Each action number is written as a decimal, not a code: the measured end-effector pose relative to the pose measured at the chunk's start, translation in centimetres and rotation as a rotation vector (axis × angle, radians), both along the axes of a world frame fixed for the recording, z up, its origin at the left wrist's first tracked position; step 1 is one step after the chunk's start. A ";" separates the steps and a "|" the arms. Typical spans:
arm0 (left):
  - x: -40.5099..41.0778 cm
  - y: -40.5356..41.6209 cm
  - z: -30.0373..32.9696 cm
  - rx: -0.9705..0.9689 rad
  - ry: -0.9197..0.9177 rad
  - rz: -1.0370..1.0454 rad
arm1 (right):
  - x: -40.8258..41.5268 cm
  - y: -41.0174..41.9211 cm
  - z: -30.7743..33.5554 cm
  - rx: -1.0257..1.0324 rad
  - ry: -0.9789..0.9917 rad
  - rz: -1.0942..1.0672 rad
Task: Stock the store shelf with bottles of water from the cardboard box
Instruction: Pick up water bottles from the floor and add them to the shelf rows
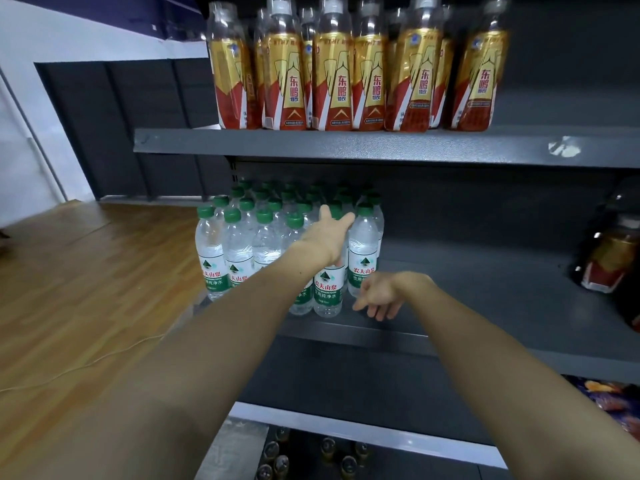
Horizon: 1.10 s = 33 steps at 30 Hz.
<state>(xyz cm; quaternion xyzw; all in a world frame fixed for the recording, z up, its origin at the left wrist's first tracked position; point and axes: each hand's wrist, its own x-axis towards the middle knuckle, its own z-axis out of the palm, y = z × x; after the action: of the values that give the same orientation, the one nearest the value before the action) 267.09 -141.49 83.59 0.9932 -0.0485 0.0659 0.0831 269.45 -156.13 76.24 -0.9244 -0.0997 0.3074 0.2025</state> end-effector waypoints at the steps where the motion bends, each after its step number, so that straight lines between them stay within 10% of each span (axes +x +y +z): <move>1: -0.1 -0.1 -0.2 -0.003 -0.014 0.001 | -0.2 0.1 0.1 -0.009 -0.004 -0.013; 20: -5.8 5.2 -5.5 -0.167 -0.173 -0.245 | -9.6 1.9 -1.2 -0.082 -0.109 -0.311; 33: -11.9 1.8 -18.9 -0.018 0.288 -0.563 | -21.9 -0.7 -10.7 -0.035 -0.041 -0.547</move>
<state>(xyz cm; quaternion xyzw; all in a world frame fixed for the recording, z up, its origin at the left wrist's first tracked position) 255.23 -139.73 64.73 0.9390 -0.3088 -0.1008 0.1128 247.57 -156.86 65.50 -0.9265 0.1548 0.2241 0.2597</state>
